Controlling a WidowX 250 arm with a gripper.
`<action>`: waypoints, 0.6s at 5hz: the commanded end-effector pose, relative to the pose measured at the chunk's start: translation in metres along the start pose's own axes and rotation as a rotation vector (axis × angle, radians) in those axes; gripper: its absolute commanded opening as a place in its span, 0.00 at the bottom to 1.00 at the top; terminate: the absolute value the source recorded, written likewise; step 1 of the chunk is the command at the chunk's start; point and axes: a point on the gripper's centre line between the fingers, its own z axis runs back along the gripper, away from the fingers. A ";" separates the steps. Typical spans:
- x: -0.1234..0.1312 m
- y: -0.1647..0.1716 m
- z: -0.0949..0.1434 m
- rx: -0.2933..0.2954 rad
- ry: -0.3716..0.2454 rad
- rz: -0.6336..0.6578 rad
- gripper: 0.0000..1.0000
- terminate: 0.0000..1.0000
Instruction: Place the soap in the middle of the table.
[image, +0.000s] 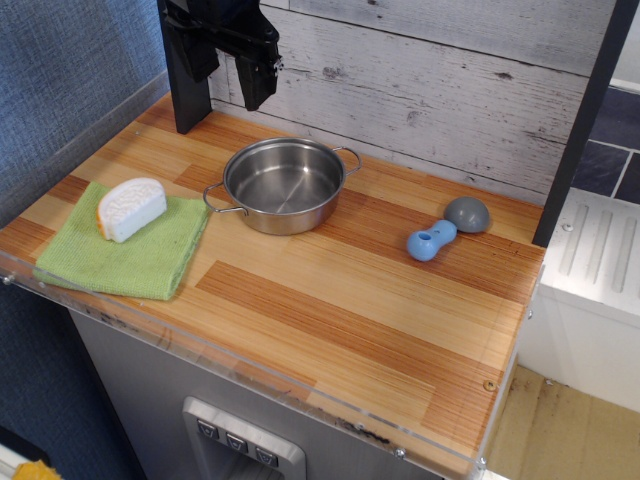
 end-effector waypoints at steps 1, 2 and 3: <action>0.000 0.000 0.000 0.000 0.000 0.000 1.00 0.00; 0.000 0.000 0.000 0.000 0.000 0.000 1.00 0.00; -0.026 0.010 0.009 0.000 0.030 0.001 1.00 0.00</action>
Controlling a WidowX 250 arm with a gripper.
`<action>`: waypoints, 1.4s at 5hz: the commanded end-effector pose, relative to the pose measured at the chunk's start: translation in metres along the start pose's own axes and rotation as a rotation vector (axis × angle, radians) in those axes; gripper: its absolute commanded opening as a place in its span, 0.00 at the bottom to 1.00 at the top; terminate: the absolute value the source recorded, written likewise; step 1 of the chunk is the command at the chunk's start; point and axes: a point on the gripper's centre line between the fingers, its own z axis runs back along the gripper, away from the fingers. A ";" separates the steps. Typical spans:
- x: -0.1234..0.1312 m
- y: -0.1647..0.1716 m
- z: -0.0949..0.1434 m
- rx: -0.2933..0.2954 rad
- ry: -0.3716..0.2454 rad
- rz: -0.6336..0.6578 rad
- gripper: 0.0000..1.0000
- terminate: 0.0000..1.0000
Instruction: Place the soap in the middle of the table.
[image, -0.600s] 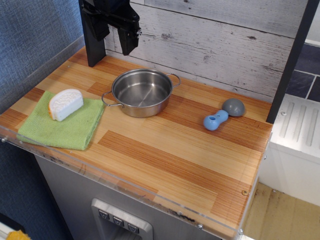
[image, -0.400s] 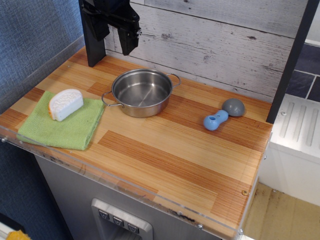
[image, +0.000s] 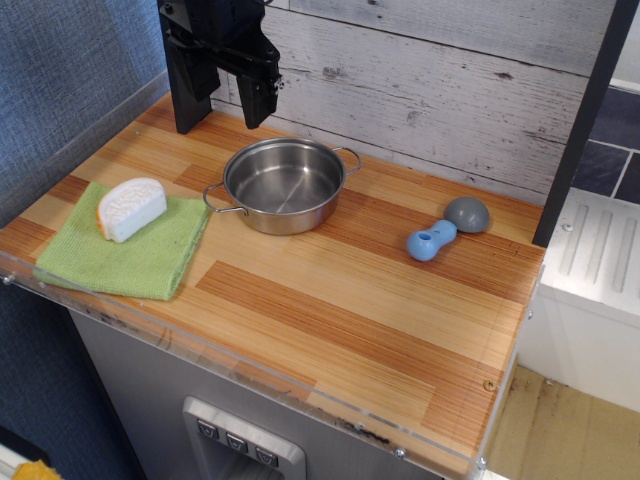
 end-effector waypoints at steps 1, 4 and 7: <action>-0.038 0.020 0.025 0.031 -0.004 -0.006 1.00 0.00; -0.072 0.040 -0.006 0.040 0.083 -0.047 1.00 0.00; -0.088 0.058 -0.039 0.070 0.183 -0.054 1.00 0.00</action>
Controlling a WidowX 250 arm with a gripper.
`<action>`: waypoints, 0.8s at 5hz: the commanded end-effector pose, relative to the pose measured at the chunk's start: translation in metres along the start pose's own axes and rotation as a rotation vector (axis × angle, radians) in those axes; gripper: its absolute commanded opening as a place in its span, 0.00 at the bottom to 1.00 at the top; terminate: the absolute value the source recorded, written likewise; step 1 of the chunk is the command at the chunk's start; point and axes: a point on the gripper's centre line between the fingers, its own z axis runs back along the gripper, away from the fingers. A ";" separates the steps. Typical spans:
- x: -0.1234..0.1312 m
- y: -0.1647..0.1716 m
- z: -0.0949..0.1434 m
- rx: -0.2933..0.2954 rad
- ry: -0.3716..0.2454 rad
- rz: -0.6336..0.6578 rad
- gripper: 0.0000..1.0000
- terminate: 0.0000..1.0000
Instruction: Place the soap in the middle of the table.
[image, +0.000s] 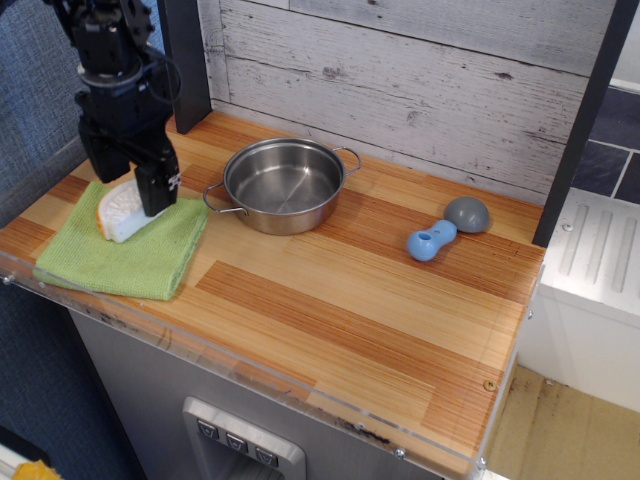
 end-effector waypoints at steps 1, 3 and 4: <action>-0.005 0.019 -0.006 0.025 0.019 0.026 1.00 0.00; -0.007 0.022 -0.006 0.045 0.008 0.041 0.00 0.00; -0.009 0.022 -0.008 0.046 0.017 0.048 0.00 0.00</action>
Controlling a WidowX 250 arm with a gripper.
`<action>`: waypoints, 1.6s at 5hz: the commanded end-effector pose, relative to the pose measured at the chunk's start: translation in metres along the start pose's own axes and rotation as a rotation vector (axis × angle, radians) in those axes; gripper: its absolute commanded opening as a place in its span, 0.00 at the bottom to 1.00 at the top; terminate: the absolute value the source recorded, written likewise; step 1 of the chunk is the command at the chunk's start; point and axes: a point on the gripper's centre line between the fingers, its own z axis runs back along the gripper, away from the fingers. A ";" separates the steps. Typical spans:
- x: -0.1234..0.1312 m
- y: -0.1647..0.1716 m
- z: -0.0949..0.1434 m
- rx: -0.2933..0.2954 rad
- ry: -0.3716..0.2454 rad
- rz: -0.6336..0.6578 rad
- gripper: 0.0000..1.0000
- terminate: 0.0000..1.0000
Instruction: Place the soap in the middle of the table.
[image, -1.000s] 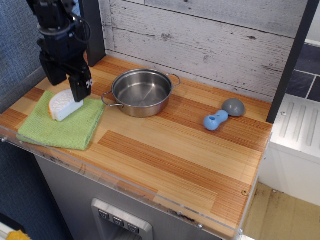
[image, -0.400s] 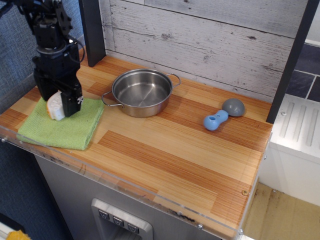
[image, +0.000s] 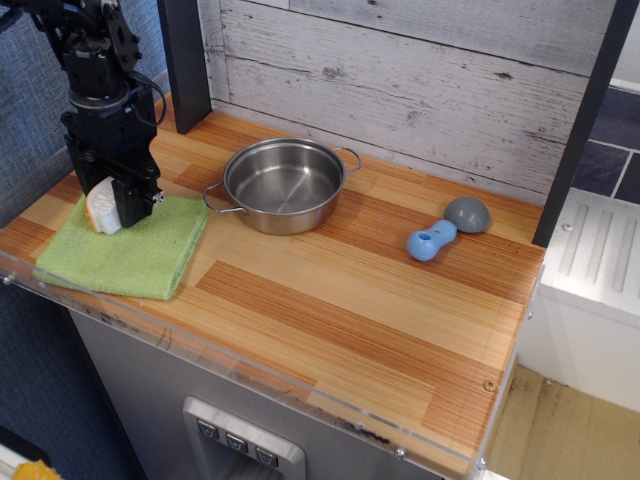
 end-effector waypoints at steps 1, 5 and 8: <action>0.005 0.006 0.023 0.013 -0.053 0.023 0.00 0.00; 0.052 -0.058 0.090 -0.056 -0.251 -0.068 0.00 0.00; 0.069 -0.130 0.071 -0.052 -0.245 -0.272 0.00 0.00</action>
